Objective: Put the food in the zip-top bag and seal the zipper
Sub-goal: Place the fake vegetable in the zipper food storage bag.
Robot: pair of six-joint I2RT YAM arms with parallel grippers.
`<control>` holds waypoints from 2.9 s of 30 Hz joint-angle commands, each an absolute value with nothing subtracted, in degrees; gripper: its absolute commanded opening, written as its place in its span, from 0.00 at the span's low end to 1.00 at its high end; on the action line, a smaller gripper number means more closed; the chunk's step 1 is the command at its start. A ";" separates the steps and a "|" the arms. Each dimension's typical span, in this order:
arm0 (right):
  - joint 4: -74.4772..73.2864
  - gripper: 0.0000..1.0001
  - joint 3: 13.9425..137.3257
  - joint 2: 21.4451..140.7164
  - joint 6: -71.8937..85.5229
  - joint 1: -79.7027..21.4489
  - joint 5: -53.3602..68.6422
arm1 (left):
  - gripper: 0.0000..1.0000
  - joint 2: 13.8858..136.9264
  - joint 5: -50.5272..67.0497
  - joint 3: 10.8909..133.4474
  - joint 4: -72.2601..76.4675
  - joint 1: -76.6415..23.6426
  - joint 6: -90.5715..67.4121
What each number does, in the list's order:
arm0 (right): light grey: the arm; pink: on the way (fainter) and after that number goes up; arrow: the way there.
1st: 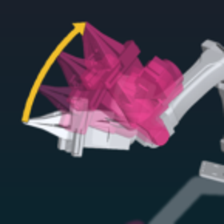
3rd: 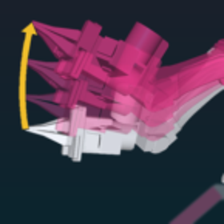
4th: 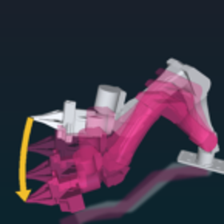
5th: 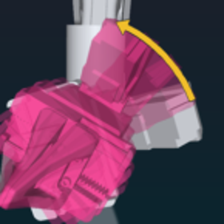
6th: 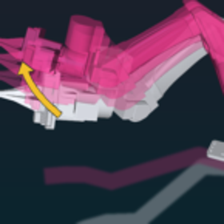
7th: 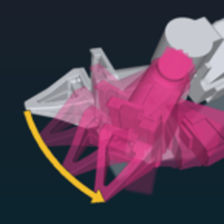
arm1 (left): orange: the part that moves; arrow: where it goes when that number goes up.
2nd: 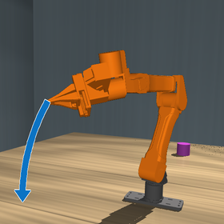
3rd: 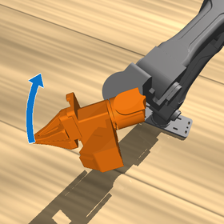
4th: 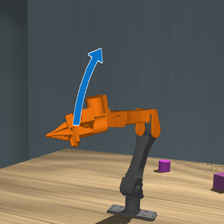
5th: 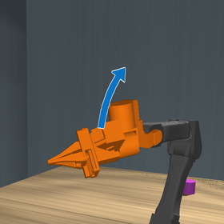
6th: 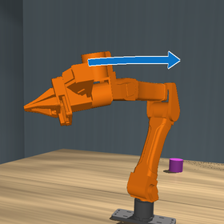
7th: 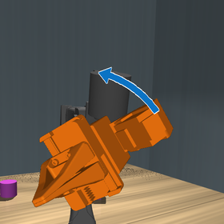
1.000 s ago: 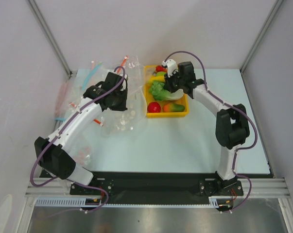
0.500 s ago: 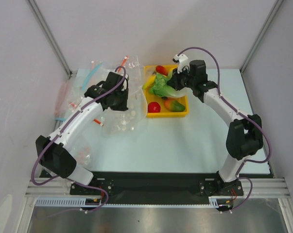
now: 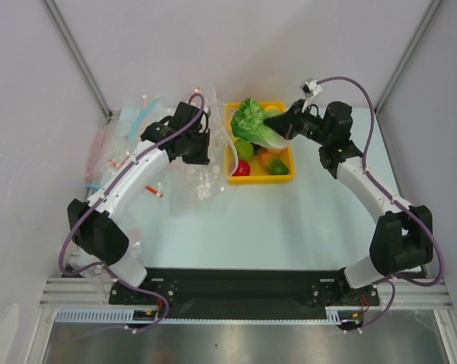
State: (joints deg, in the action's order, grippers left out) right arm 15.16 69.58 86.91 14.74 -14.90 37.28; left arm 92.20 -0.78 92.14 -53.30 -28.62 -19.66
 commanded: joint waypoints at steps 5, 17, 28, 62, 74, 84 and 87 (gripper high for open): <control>53.29 0.00 67.85 84.90 42.84 -16.34 44.47 | 0.00 94.04 6.50 100.71 -54.32 -29.18 -23.46; 81.11 0.00 68.03 95.09 65.20 -25.48 35.07 | 0.00 89.66 12.13 97.83 -49.84 -29.09 -27.86; 86.75 0.00 60.57 98.44 66.80 -30.40 34.28 | 0.00 78.32 17.84 85.79 -38.85 -25.23 -32.61; 33.05 0.57 59.33 80.69 29.98 -32.43 31.21 | 0.00 72.33 22.94 81.12 -32.26 -20.57 -32.52; 17.33 0.39 63.63 80.86 21.55 -32.43 29.97 | 0.00 72.42 23.47 80.51 -29.45 -20.48 -34.01; 11.16 0.28 65.21 83.85 16.35 -33.22 31.99 | 0.00 74.27 25.66 80.42 -28.21 -20.48 -35.07; 12.04 0.35 65.91 84.98 16.17 -33.49 33.39 | 0.00 75.06 26.98 79.98 -28.21 -20.48 -34.63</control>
